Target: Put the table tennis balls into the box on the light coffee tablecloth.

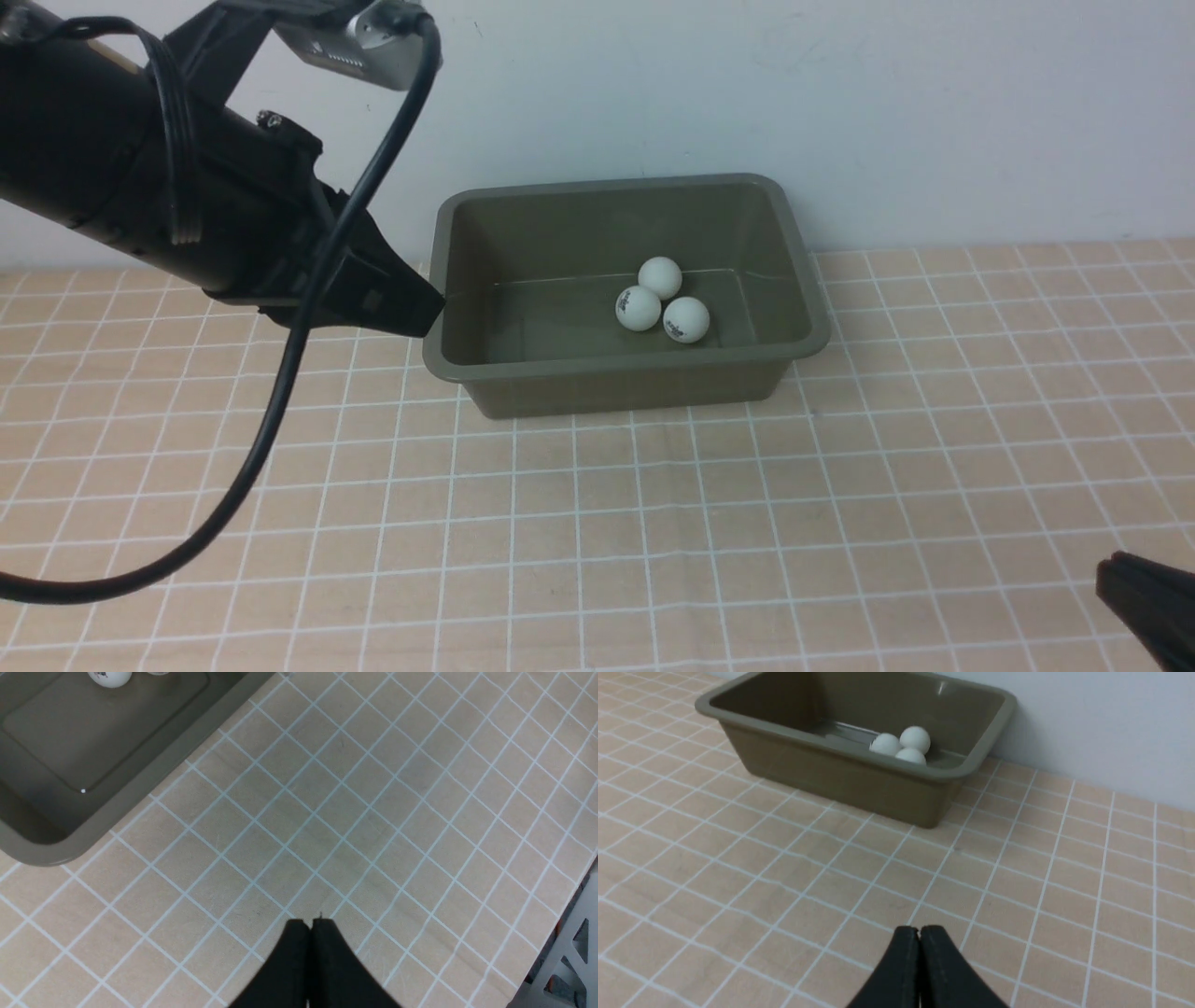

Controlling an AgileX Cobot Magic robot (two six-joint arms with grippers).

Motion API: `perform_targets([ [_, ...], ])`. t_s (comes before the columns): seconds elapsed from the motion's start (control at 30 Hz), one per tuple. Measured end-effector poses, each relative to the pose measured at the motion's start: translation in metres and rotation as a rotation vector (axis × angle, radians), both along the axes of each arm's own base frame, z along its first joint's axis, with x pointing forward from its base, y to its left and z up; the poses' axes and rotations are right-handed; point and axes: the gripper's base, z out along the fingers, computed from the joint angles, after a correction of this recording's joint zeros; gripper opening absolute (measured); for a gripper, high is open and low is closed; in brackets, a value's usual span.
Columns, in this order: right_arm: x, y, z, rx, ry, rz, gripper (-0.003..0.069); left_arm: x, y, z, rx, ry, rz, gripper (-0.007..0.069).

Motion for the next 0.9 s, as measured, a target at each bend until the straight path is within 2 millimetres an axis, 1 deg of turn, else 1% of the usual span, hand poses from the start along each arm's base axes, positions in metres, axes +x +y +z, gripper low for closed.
perform_targets([
  [0.27,-0.006,-0.001,-0.014,-0.059,0.149,0.013,-0.0015,0.000,0.000,0.000,0.000,-0.006,-0.008,-0.0058],
  [0.5,-0.006,-0.001,-0.014,-0.062,0.157,0.013,-0.0015,-0.001,0.000,0.000,0.002,0.000,-0.013,-0.0058],
  [0.73,-0.009,-0.002,-0.023,-0.082,0.207,0.017,-0.0015,-0.001,0.000,0.000,0.003,0.000,-0.016,-0.0058],
  [0.9,-0.009,-0.002,-0.023,-0.084,0.208,0.017,-0.0015,-0.001,0.000,0.000,0.003,0.000,-0.016,-0.0058],
])
